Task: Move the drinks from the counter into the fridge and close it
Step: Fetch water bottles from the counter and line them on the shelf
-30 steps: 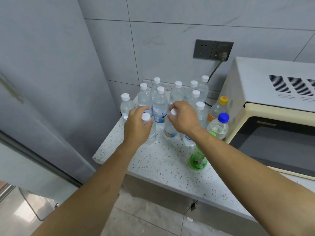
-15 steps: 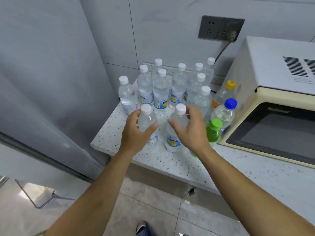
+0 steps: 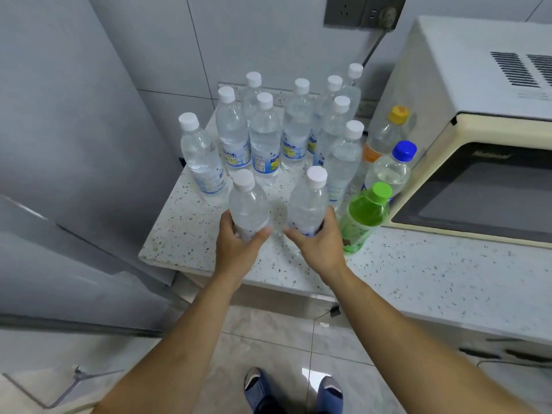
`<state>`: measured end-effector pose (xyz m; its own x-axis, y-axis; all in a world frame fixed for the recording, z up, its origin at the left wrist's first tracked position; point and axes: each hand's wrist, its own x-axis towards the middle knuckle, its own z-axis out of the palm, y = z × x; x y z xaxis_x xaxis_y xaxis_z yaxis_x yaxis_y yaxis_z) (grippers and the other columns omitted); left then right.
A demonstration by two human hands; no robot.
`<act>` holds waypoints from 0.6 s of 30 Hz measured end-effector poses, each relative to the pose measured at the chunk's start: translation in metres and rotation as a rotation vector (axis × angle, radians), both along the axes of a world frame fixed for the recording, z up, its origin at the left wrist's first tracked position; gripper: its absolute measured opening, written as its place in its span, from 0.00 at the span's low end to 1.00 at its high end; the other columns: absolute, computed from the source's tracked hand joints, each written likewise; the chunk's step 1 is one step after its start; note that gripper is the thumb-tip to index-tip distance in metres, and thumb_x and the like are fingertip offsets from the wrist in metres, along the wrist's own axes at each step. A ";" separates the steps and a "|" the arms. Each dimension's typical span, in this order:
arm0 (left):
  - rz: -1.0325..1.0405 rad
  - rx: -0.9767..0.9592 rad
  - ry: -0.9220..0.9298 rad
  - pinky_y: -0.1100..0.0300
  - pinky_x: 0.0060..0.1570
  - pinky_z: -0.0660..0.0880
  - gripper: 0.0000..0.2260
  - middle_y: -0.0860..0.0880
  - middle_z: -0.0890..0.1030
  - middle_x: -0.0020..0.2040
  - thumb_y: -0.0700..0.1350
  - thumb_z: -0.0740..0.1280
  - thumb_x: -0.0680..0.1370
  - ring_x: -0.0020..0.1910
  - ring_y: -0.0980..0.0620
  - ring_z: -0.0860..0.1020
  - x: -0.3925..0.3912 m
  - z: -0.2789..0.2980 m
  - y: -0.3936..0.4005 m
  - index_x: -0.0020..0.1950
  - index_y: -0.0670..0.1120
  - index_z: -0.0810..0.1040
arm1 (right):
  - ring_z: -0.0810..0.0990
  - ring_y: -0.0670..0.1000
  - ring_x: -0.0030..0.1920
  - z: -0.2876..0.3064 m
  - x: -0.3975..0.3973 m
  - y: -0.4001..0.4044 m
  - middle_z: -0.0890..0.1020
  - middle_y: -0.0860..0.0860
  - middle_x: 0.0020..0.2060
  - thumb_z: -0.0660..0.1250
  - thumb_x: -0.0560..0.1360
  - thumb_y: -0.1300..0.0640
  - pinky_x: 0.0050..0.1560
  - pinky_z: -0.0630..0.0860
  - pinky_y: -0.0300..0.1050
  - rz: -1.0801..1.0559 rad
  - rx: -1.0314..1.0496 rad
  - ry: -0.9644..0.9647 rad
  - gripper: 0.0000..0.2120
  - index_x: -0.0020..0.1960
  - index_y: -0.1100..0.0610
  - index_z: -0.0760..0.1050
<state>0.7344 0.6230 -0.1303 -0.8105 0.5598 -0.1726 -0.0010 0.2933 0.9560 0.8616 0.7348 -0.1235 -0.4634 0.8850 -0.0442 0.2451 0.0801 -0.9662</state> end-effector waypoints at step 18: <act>0.105 0.272 -0.735 0.47 0.50 0.81 0.39 0.39 0.83 0.57 0.69 0.72 0.64 0.51 0.42 0.84 0.082 0.014 -0.121 0.66 0.43 0.77 | 0.86 0.55 0.40 0.003 0.094 -0.064 0.86 0.58 0.43 0.72 0.67 0.46 0.40 0.82 0.47 0.227 -0.821 0.309 0.21 0.53 0.59 0.83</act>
<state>0.8165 0.5020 -0.1167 -0.5929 0.5860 -0.5523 -0.6751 0.0122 0.7376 0.9559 0.6712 -0.1202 -0.7187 0.5158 -0.4663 0.0280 -0.6486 -0.7606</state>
